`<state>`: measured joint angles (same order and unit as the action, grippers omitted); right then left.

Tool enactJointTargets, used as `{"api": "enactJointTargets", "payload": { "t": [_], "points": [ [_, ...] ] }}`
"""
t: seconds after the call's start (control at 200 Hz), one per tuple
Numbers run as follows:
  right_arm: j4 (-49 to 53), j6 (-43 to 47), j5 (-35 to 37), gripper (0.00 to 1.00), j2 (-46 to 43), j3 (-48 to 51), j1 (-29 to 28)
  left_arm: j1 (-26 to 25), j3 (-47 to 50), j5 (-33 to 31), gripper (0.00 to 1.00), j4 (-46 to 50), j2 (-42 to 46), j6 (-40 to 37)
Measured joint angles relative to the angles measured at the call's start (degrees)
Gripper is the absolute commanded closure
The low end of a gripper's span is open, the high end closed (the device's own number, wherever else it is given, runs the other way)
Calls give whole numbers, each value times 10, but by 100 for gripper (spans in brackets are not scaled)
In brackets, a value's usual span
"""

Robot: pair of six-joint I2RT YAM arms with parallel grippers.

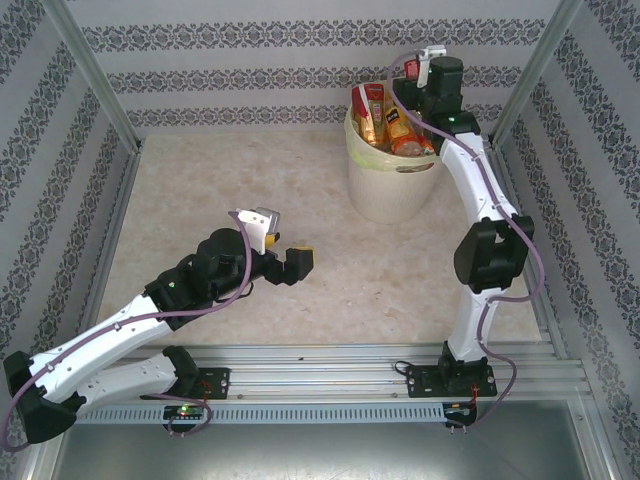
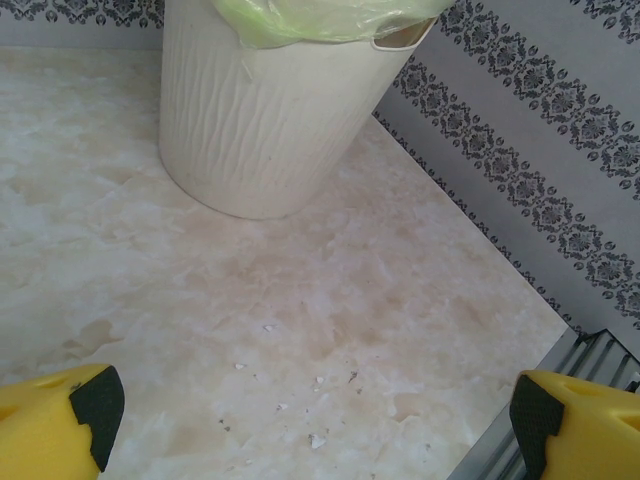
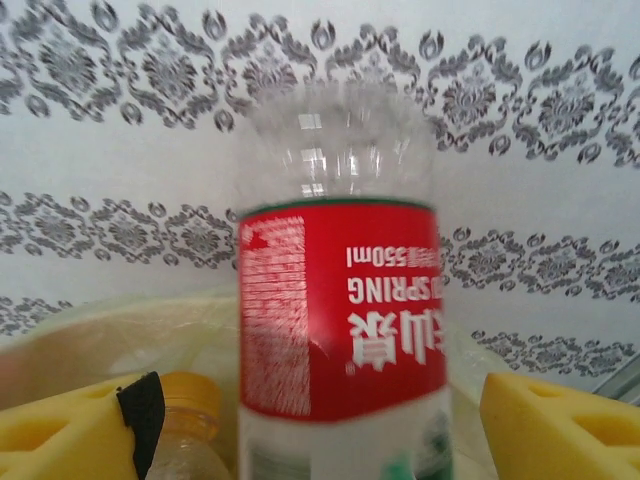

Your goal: Put the plastic bottles in the bin

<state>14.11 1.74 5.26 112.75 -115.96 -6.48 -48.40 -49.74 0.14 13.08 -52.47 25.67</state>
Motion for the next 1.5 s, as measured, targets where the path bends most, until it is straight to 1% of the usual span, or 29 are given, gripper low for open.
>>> {"api": "enactJointTargets", "payload": {
  "t": [0.195,0.355,0.425,0.5,0.754,0.989,1.104,1.269,1.394,1.504],
  "points": [
    [10,0,-24,15,-68,19,0,0,0,0,0,0,0,0],
    [16,-9,-34,8,-132,48,3,0,0,-4,0,0,0,-2],
    [22,-19,-42,2,-161,68,6,0,0,-7,0,-1,0,-7],
    [28,-28,-50,2,-191,95,7,0,0,-7,0,-3,0,-15],
    [50,-56,-76,2,-320,247,-2,0,-1,-20,0,-19,-2,-65],
    [79,-66,-78,2,-431,351,-44,3,-28,-39,0,-20,-33,-113],
    [84,-79,-79,2,-496,423,-57,17,-28,-38,0,-21,-34,-117],
    [84,-95,-74,2,-591,555,-57,43,-19,-38,0,-23,-29,-118],
    [80,-104,-55,2,-652,653,-57,63,-5,-37,0,-23,-22,-118],
    [77,-109,-26,2,-681,701,-56,76,7,-37,0,-24,-13,-118]
  ]
}}
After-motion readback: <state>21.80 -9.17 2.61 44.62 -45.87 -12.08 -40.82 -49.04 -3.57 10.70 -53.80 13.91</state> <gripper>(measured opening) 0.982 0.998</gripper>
